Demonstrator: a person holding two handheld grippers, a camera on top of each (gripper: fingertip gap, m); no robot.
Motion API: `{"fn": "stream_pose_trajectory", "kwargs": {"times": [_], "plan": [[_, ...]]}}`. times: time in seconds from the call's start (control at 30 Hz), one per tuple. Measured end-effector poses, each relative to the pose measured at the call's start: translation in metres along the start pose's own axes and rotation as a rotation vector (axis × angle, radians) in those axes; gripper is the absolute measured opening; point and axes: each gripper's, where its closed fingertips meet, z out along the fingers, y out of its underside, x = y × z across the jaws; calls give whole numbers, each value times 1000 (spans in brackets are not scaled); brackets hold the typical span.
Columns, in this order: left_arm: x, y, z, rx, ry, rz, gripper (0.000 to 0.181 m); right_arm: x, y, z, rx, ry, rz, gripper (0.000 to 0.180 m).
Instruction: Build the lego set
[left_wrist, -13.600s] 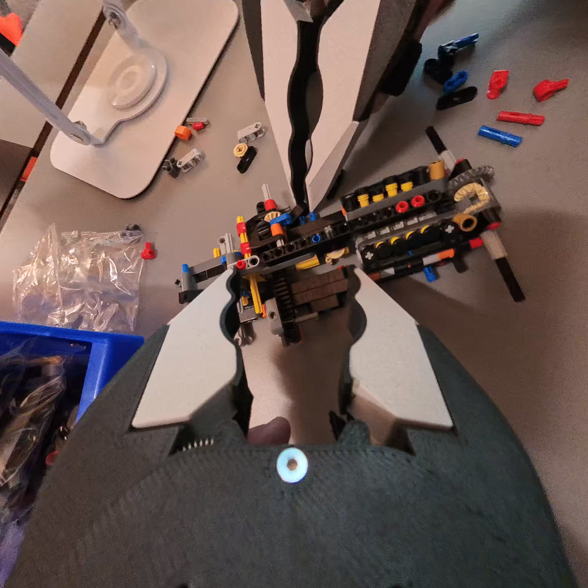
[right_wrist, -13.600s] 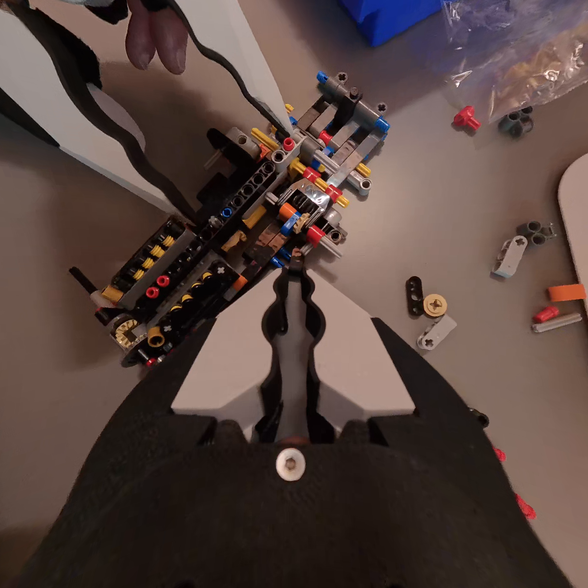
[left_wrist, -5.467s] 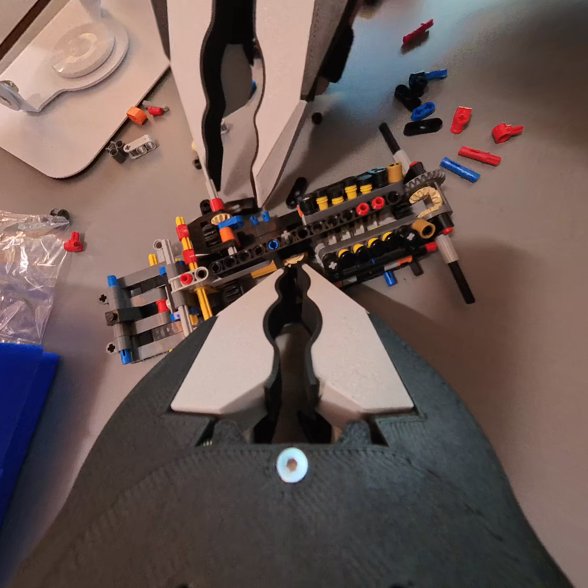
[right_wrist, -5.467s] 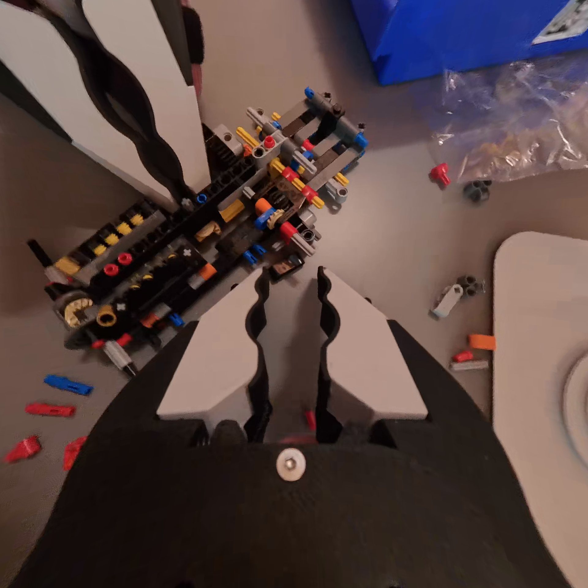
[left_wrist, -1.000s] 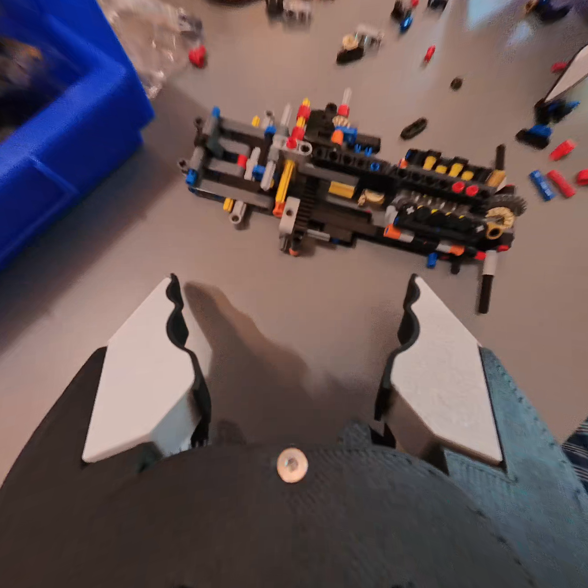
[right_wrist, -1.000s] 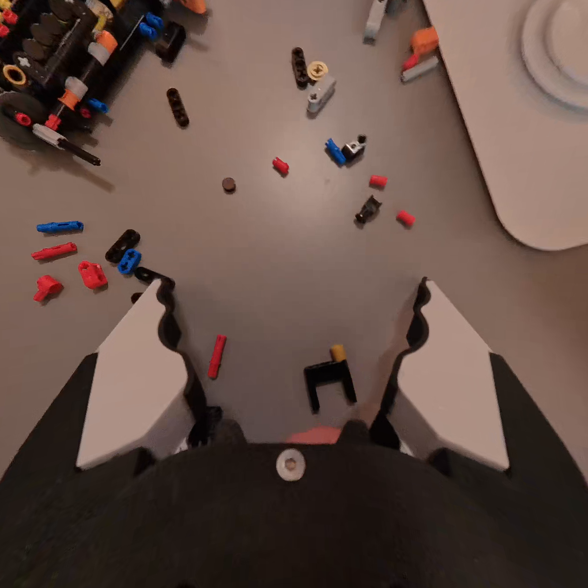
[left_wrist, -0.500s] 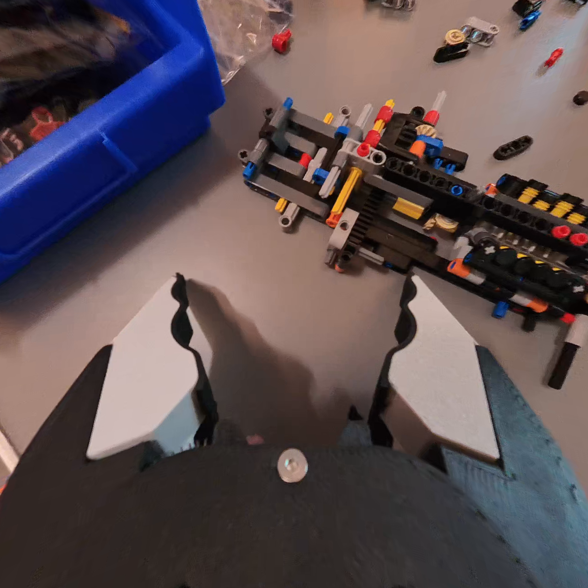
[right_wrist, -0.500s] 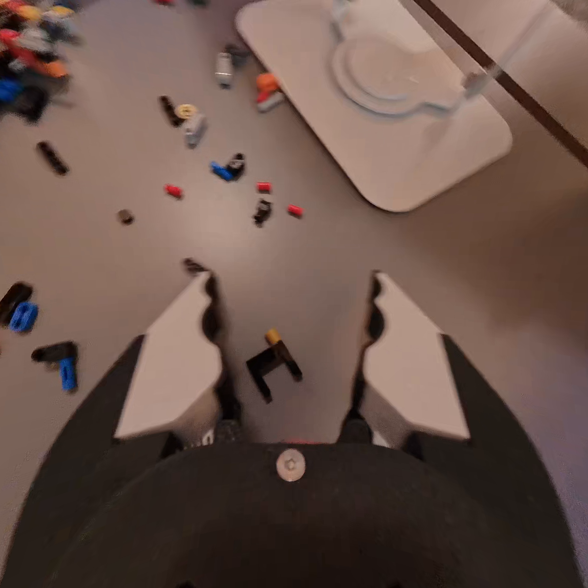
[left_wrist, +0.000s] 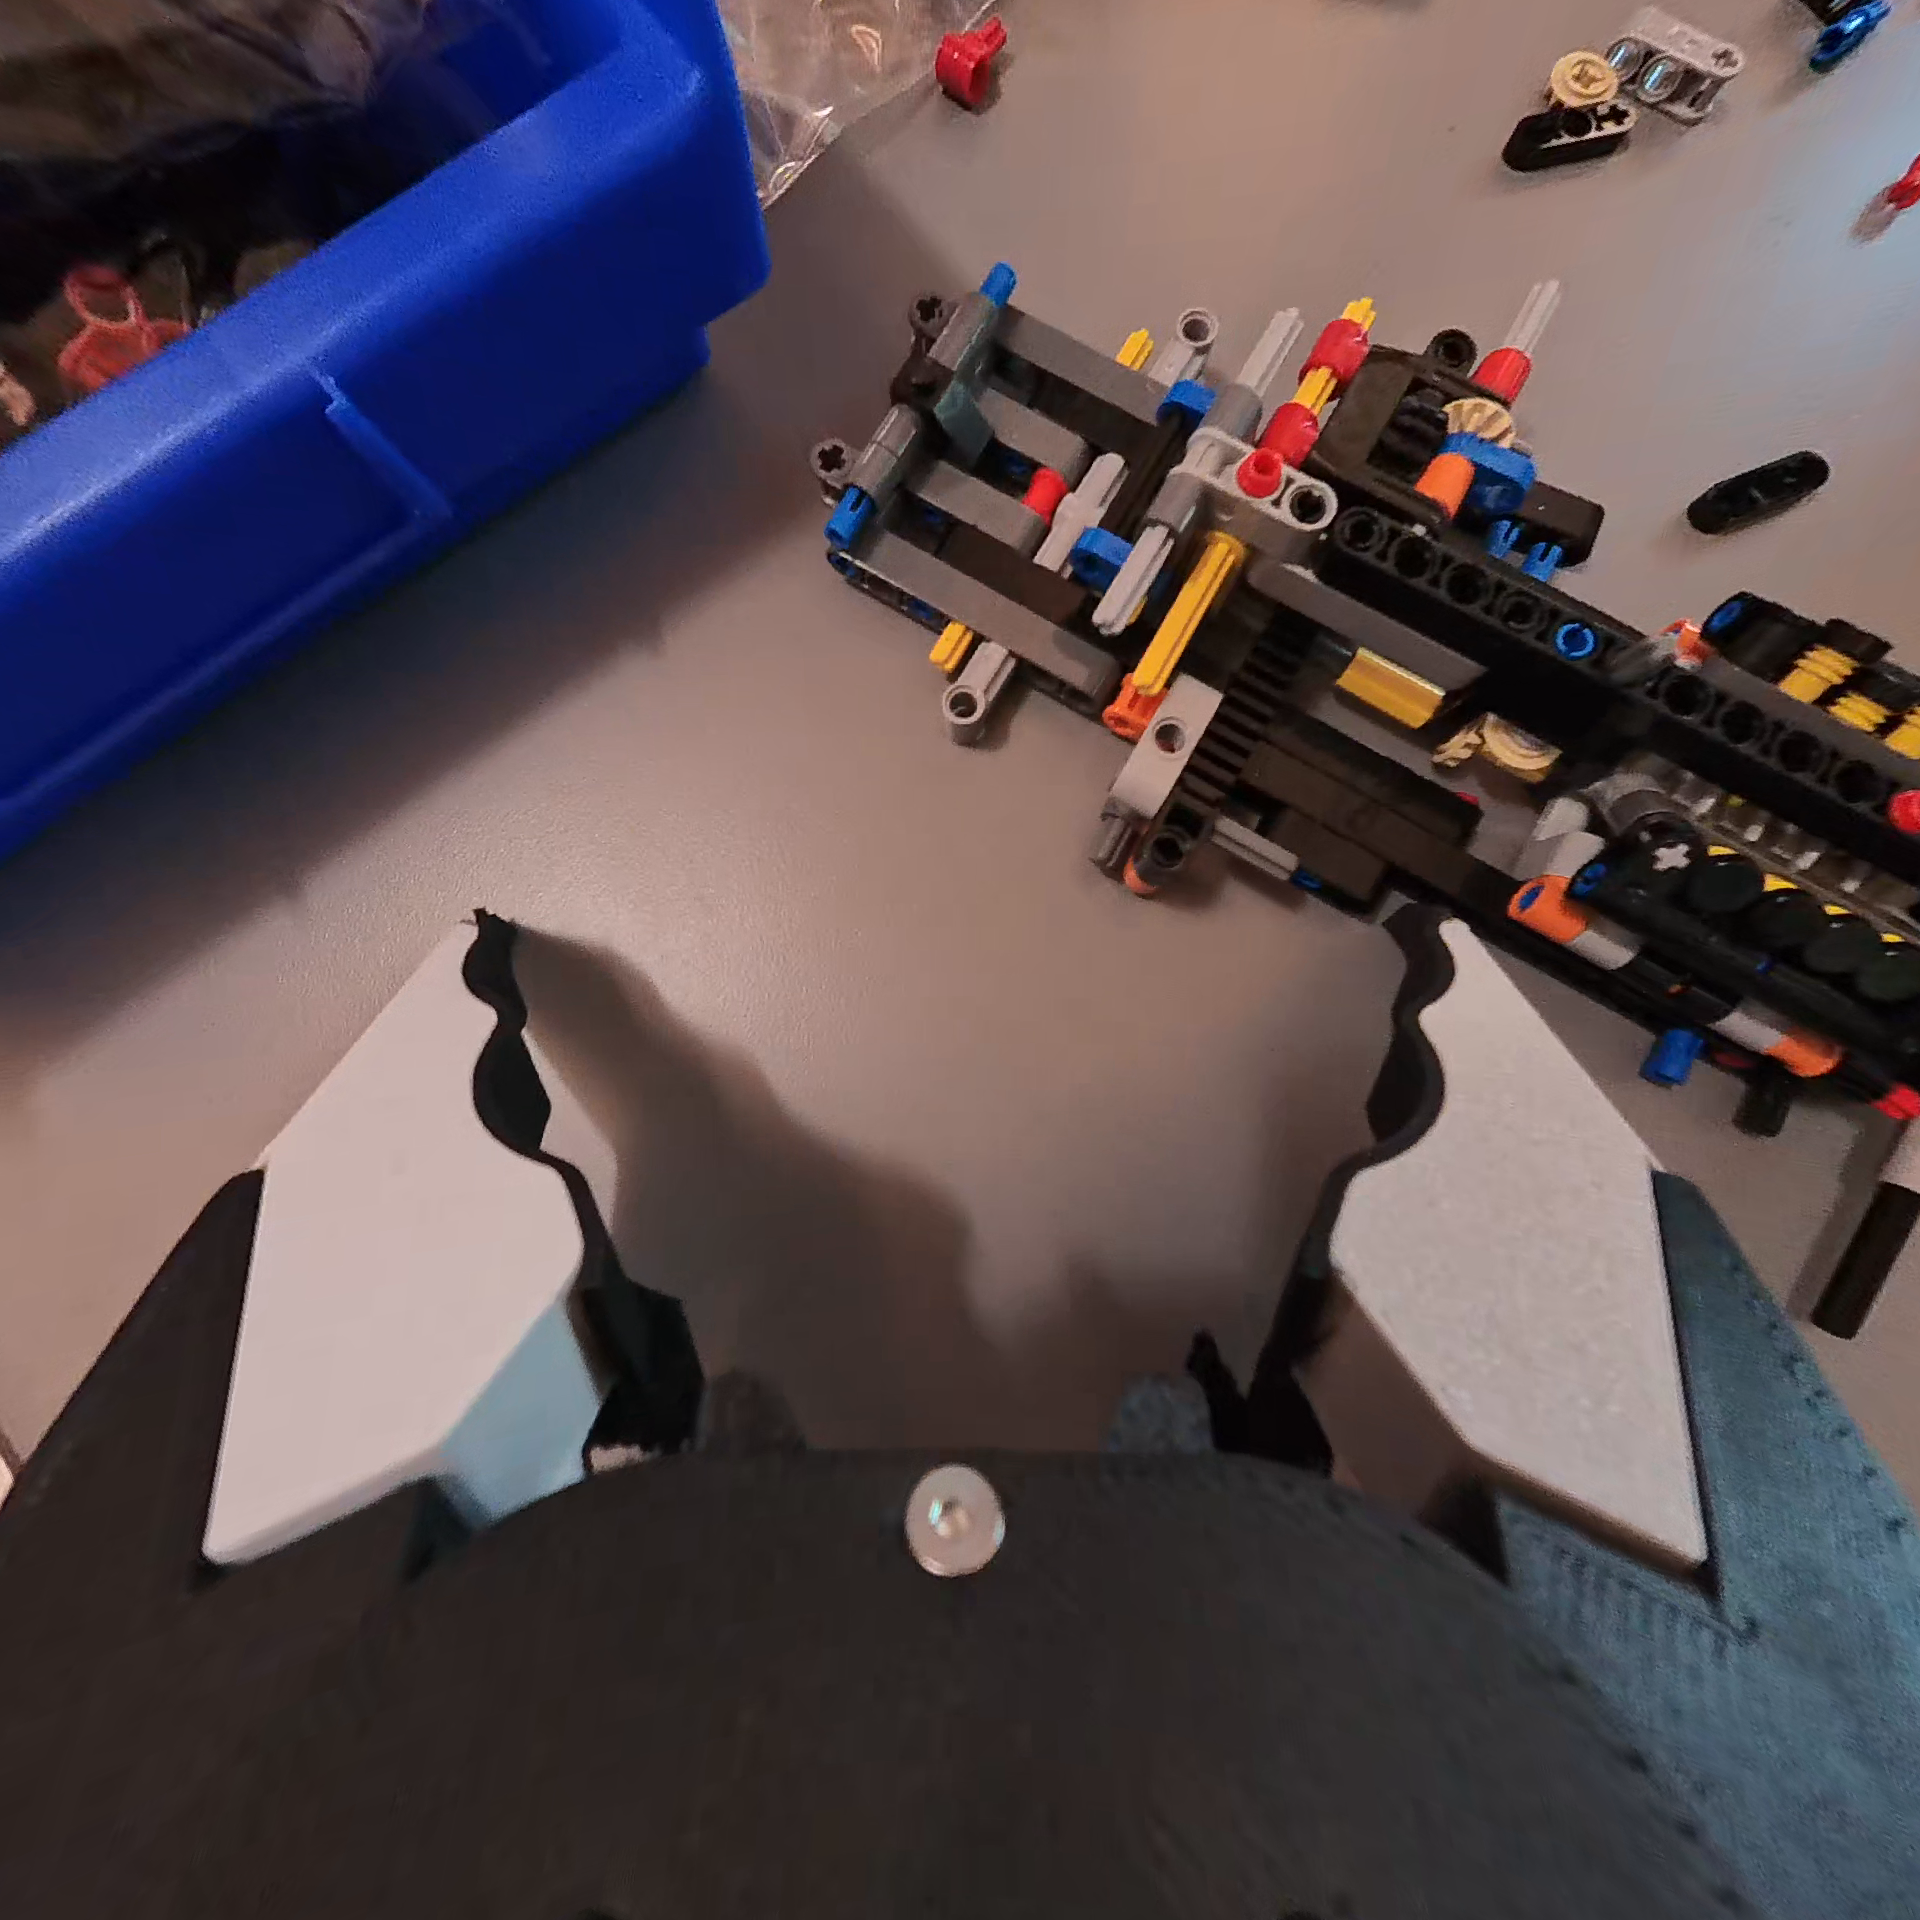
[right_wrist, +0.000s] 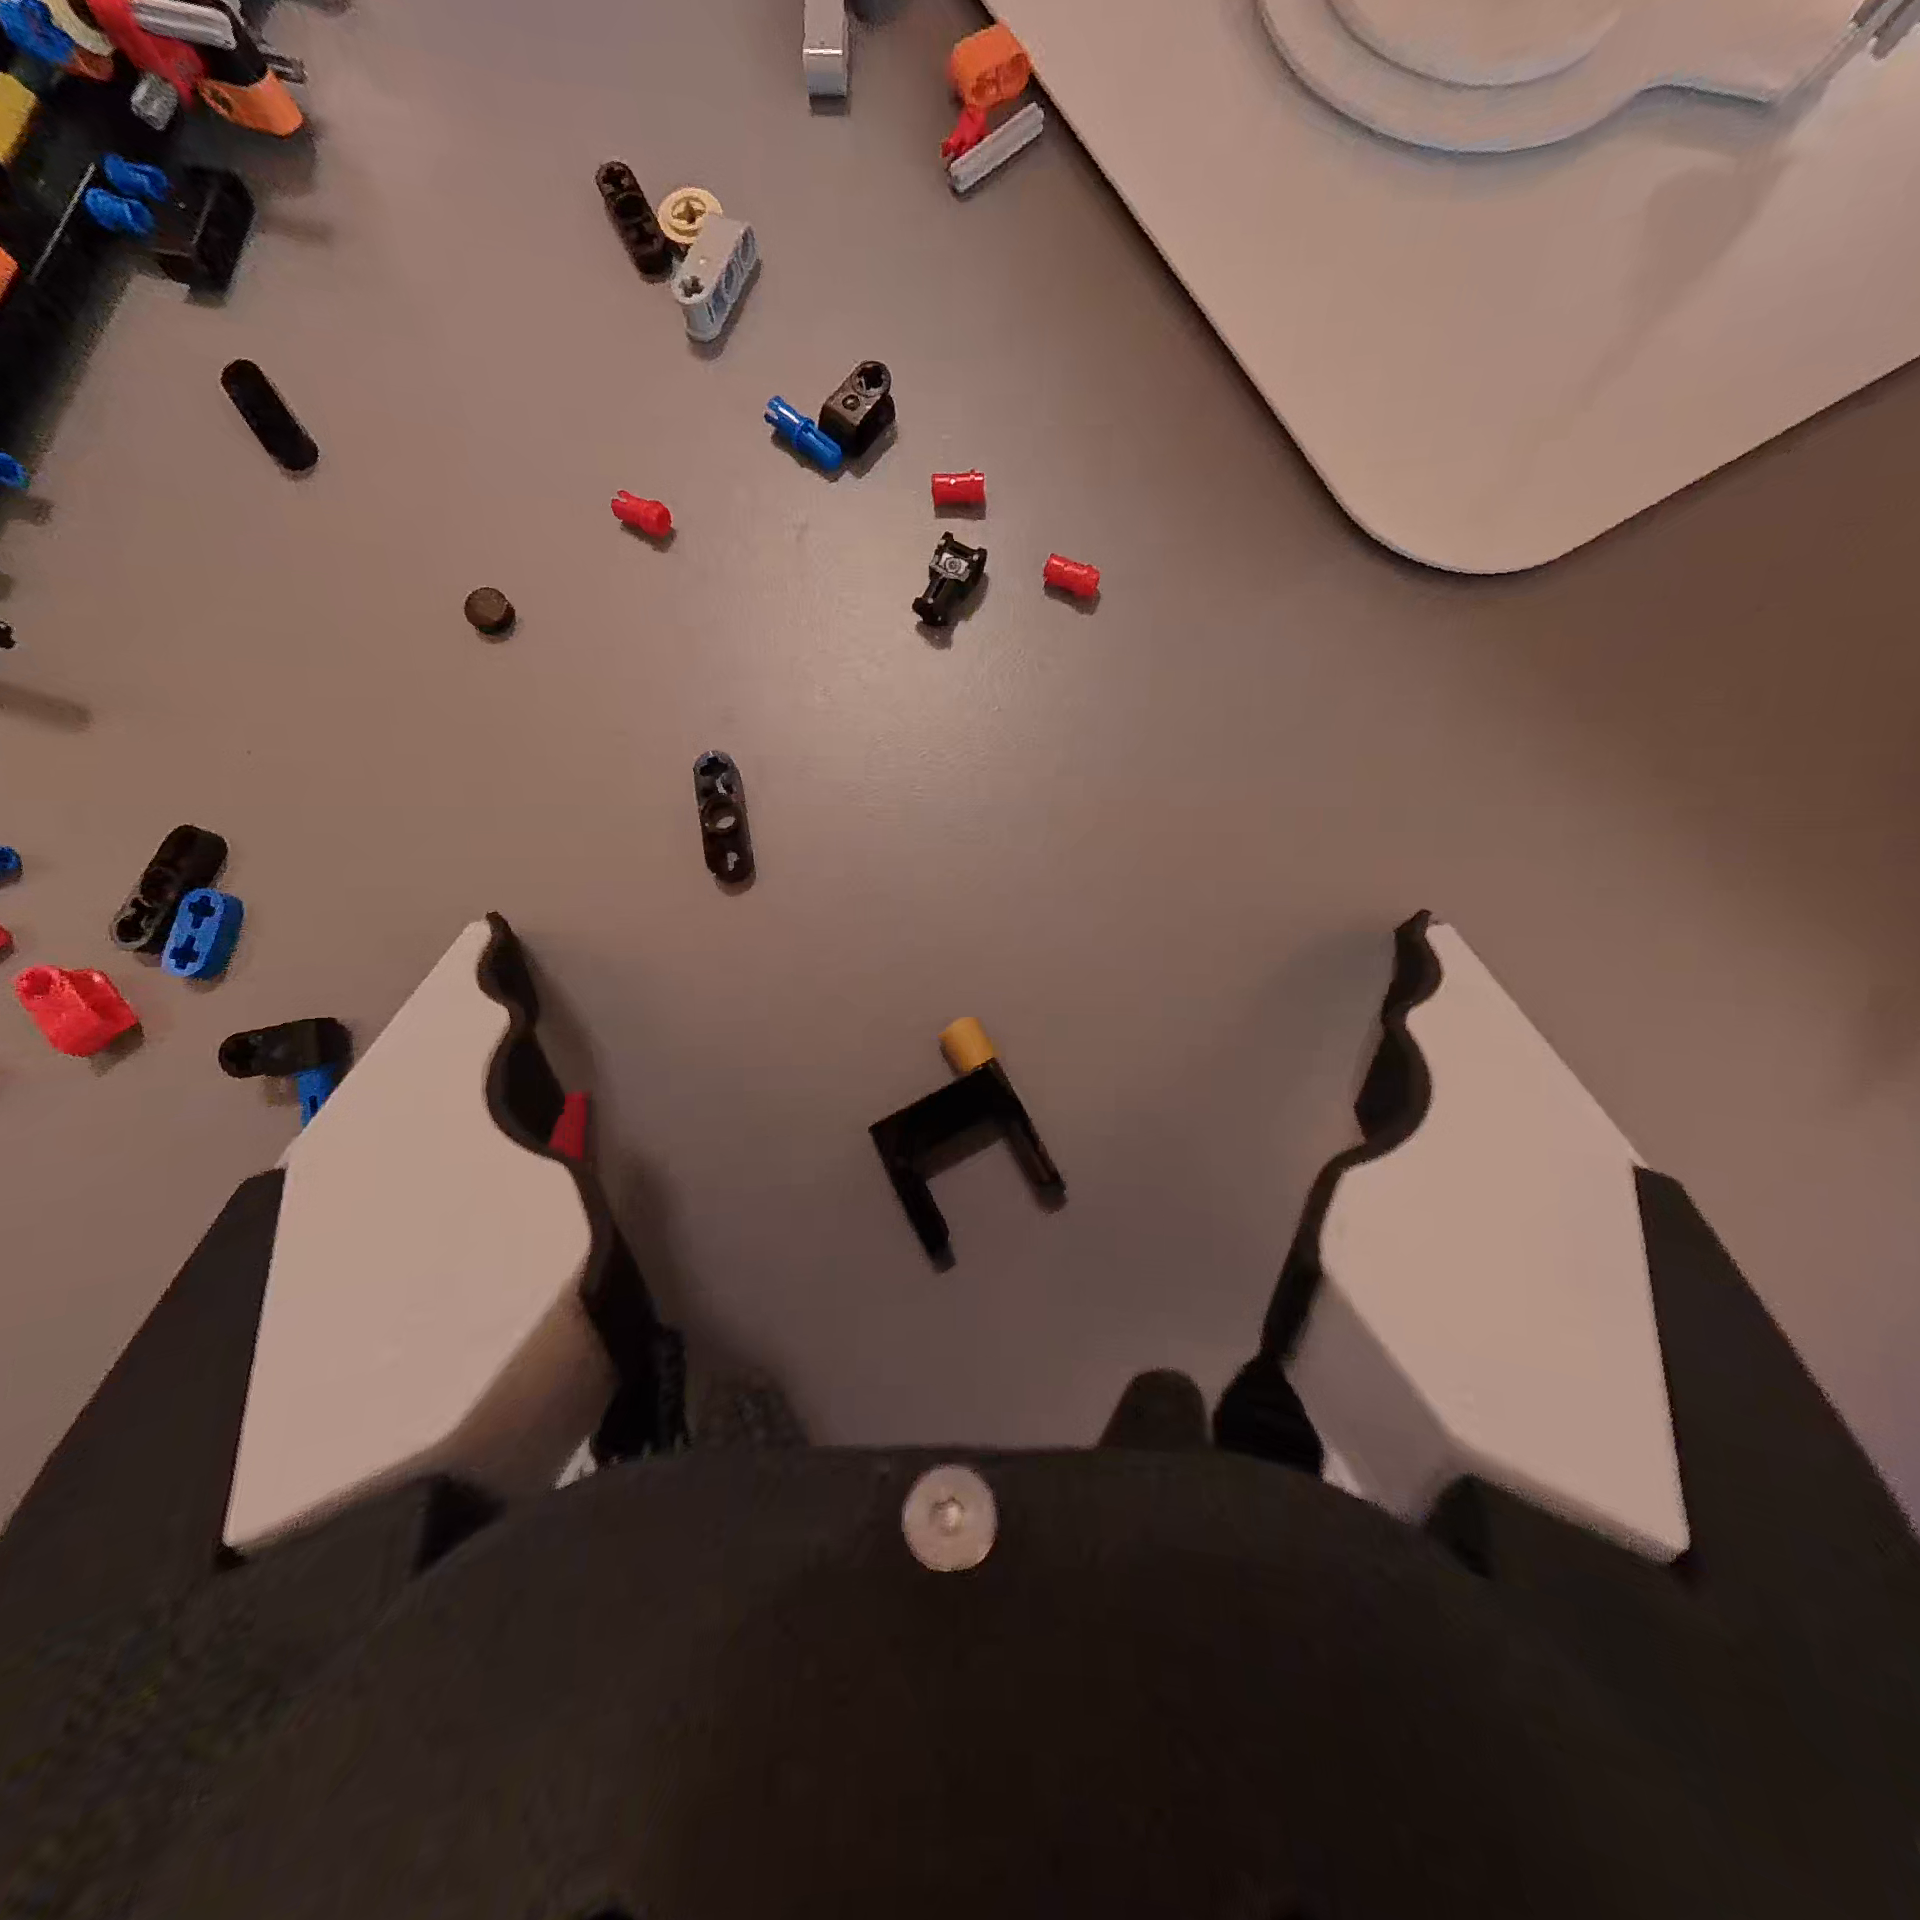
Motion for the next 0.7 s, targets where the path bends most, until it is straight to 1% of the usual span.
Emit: {"fn": "stream_pose_trajectory", "kwargs": {"times": [0.7], "plan": [[1, -1, 1, 1, 1, -2, 158, -2, -2, 2, -2, -10, -5, 156]]}}
